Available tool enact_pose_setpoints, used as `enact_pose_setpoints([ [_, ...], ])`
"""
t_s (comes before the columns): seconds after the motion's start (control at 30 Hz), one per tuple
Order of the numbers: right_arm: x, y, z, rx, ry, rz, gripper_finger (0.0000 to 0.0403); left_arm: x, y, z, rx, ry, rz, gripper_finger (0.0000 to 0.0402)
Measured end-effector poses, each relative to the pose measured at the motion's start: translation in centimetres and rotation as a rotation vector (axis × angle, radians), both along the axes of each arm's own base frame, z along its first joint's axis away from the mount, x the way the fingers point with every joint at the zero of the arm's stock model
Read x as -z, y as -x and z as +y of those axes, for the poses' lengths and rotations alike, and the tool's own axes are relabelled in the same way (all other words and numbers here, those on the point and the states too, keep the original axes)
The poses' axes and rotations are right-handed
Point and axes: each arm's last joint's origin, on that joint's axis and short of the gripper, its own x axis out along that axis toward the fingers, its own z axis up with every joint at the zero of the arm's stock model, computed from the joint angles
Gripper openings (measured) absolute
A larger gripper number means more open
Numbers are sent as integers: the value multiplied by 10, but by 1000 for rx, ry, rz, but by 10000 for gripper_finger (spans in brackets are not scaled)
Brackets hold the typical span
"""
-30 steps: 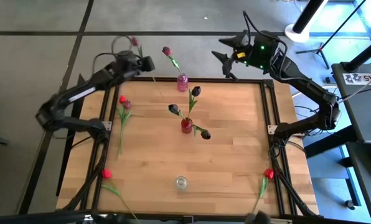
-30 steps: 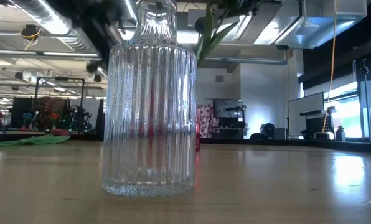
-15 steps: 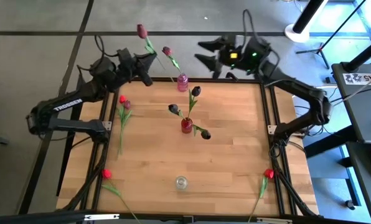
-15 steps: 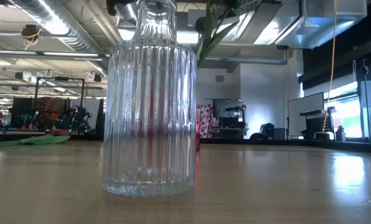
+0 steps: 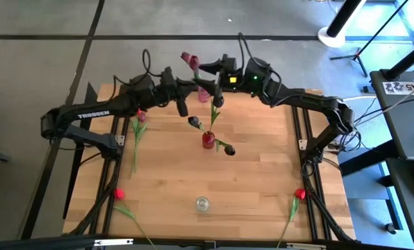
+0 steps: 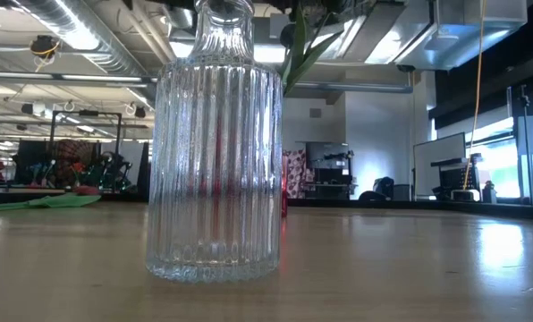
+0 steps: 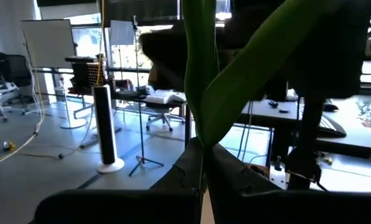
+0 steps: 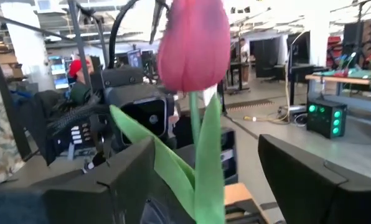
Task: Sort flowers into vase by color
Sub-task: Put the top dark red tulip into the pink vase
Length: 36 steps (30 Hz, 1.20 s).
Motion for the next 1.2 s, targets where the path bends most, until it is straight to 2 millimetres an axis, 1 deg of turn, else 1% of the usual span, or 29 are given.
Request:
enact_pose_setpoints([
  [0.1, 6, -6, 3, -12, -4, 15, 268, 3, -4, -2, 10, 4, 12, 6],
  [0.2, 8, -8, 3, -12, -6, 21, 226, 4, -6, -4, 14, 6, 15, 6],
  [0.3, 7, -8, 2, -3, -7, 17, 164, 5, -6, -5, 9, 9, 17, 6],
  [0.47, 7, -7, 2, 4, -13, 16, 39, 5, -6, -6, 5, -1, 28, 7],
  [0.5, 7, -7, 2, 4, -12, 16, 21, 4, -5, -6, 5, 3, 30, 11],
  [0.53, 7, -7, 2, 4, -11, 15, 14, 3, -2, -7, 6, 6, 36, 16],
  [0.6, 6, -7, 1, 10, -11, 6, 19, 0, 4, -9, 7, 10, 49, 34],
  [0.67, 4, -5, -3, 41, -8, -16, 22, -3, 12, -11, -2, 31, 61, 56],
  [0.73, 1, -1, -12, 72, 8, -45, 12, -5, 20, -12, -49, 48, 75, 79],
  [0.87, -2, 13, -43, 193, 28, -67, 10, -6, 39, -14, -149, 63, 147, 116],
  [1.0, 3, 26, -77, 297, 39, -73, 6, -5, 59, -16, -192, 149, 193, 135],
  [1.1, 15, 26, -100, 348, 45, -91, 8, -2, 70, -17, -215, 219, 227, 138],
  [1.2, 30, 20, -113, 348, 48, -86, 6, 3, 76, -18, -232, 272, 271, 138],
])
